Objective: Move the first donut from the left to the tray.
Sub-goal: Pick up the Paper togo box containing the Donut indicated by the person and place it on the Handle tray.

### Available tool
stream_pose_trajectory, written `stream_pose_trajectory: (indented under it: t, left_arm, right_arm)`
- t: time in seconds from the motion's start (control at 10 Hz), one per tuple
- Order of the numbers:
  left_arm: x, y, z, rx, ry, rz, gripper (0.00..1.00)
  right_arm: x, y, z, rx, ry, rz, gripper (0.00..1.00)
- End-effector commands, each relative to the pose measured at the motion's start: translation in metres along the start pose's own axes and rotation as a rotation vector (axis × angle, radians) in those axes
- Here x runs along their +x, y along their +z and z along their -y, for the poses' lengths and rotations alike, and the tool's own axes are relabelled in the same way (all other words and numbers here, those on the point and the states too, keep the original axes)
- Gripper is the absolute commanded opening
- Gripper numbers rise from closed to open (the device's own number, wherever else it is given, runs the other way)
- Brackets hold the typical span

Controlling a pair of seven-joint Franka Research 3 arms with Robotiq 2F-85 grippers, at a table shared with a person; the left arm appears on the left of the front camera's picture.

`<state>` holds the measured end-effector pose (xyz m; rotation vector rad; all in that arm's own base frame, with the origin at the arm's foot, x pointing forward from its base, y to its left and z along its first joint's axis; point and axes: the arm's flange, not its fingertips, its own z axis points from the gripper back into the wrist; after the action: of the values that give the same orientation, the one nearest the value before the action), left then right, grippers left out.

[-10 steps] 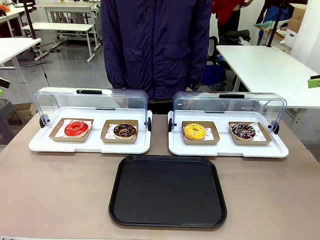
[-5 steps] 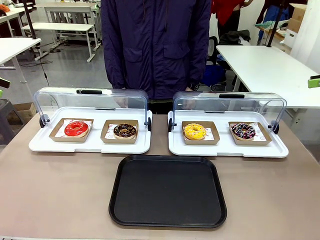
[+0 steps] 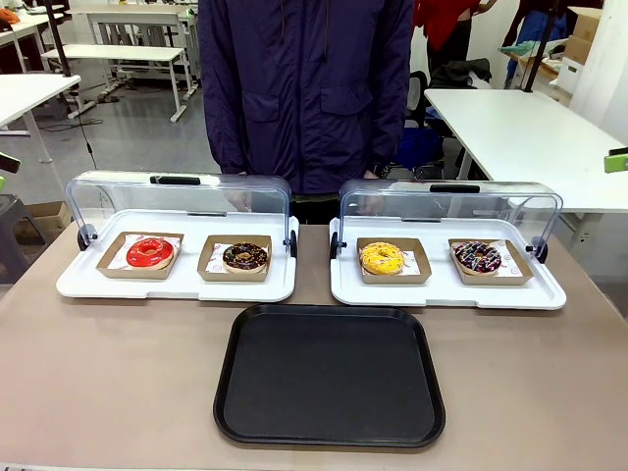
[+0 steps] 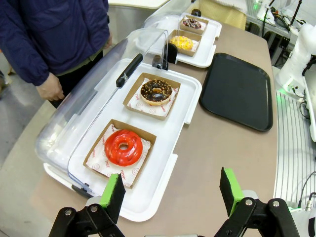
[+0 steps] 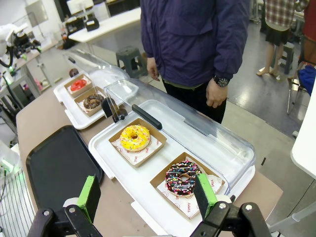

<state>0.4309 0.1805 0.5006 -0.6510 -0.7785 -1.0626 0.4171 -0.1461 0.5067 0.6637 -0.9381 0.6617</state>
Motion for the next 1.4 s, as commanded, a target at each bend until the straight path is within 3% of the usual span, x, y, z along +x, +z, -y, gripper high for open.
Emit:
stream_pose_trajectory:
  t: [0.0,1.3]
  left_arm:
    - [0.0005,-0.0005,0.0012,-0.003,-0.006,0.01,1.0]
    - [0.0005,-0.0005,0.0012,-0.003,-0.006,0.01,1.0]
  right_arm:
    - [0.0017,-0.0013,0.0012,0.004,0.008,0.024,1.0]
    - [0.0017,-0.0013,0.0012,0.004,0.008,0.024,1.0]
